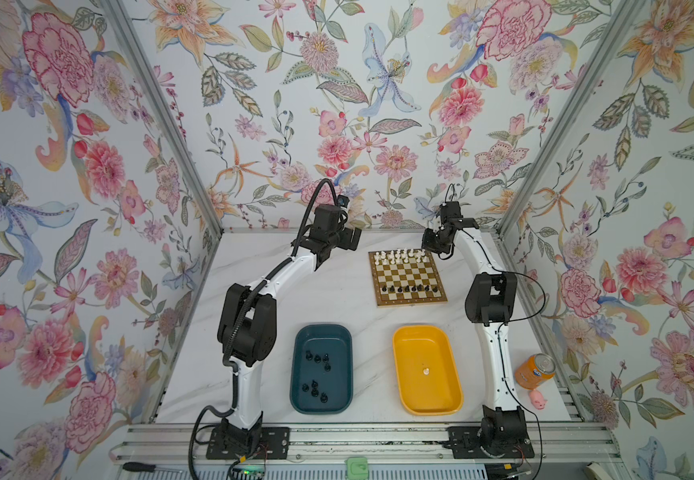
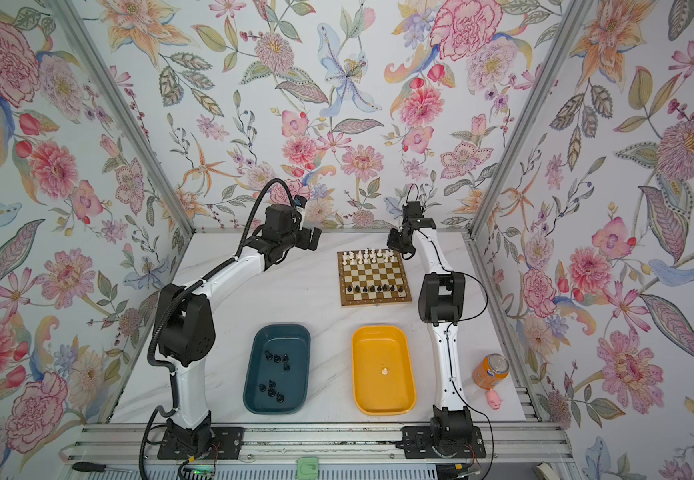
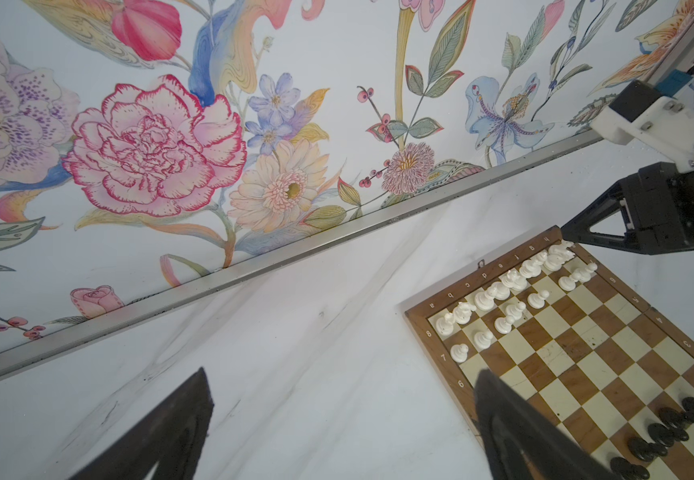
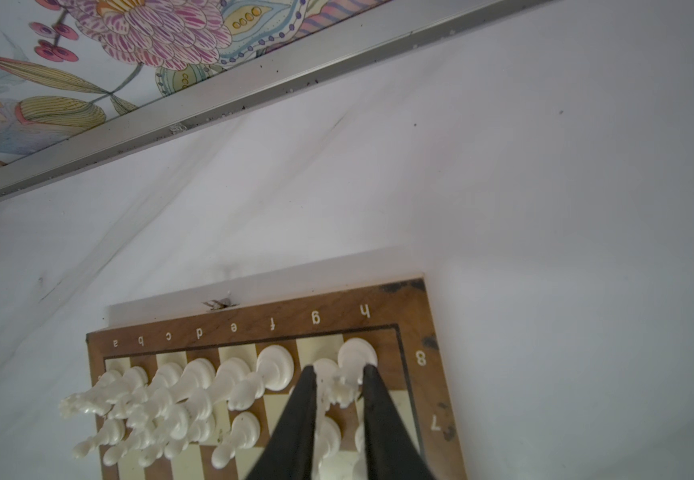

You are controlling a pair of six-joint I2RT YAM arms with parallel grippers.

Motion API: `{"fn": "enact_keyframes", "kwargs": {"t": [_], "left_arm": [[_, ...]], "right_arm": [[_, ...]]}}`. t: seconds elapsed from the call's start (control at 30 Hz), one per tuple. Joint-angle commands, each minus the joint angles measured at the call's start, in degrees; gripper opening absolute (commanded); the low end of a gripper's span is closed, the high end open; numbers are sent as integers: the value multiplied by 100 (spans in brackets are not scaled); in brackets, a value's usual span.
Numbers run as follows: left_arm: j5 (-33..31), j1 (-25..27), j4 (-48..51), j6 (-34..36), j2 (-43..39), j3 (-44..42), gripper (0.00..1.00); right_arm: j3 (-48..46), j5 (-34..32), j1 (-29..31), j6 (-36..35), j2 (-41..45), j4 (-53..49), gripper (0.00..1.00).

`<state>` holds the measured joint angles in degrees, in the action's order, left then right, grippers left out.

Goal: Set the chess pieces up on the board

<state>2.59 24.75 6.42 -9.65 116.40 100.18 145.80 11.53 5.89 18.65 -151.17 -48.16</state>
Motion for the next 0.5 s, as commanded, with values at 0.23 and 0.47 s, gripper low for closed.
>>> {"fn": "enact_keyframes", "kwargs": {"t": [0.23,0.47], "left_arm": [[-56,4,75,69,67,129,99],[-57,3,63,86,67,133,99]], "right_arm": [[-78,-92,26,-66,-189,-44,22],[-73,-107,36,-74,-207,-35,22]]}}
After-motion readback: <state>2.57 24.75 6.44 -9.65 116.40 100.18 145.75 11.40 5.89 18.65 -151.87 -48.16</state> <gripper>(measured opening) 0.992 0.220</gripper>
